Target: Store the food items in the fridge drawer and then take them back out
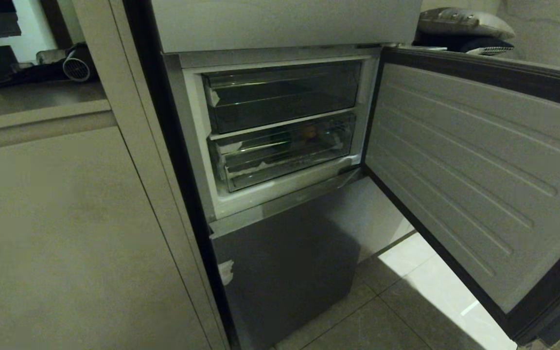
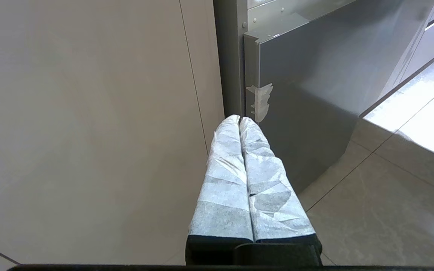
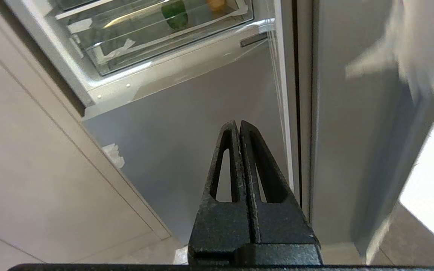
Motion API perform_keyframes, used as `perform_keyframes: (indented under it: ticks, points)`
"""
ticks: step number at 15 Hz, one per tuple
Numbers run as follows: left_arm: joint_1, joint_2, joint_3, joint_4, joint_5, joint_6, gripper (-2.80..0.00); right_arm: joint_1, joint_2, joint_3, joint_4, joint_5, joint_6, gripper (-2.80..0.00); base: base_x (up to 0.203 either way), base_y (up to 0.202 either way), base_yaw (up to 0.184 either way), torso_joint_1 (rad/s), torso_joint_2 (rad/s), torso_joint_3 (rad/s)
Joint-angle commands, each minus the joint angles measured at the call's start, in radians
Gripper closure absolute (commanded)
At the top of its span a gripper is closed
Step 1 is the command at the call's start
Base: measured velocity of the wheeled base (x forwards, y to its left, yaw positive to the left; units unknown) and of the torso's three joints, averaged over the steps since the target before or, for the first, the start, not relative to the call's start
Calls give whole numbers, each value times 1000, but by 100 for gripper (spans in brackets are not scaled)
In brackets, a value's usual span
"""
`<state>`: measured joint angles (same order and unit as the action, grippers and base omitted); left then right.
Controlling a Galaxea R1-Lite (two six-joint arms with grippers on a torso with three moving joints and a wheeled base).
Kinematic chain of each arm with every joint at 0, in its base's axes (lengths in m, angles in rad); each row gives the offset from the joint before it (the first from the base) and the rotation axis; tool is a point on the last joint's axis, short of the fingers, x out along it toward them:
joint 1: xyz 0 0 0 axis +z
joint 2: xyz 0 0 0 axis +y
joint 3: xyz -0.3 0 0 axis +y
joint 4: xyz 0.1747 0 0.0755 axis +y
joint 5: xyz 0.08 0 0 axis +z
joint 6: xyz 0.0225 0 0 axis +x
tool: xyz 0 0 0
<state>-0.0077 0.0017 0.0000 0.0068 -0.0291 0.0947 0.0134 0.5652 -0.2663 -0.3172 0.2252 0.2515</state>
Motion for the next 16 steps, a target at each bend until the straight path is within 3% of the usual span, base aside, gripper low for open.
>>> perform_keyframes:
  ticks: [1,9,13,16]
  points:
    - [0,1,0,1,2,0,0,-4,129,-30,-34,-1,3,0,0,0,0,0,0,0]
    - [0,1,0,1,0,11,0,-11,262,-93,-105,-91,3,0,0,0,0,0,0,0]
    - [0,1,0,1,11,10,0,-45,295,-94,-143,-172,4,0,0,0,0,0,0,0]
    - [0,0,0,1,11,10,0,-94,294,-97,-144,-287,2,0,0,0,0,0,0,0]
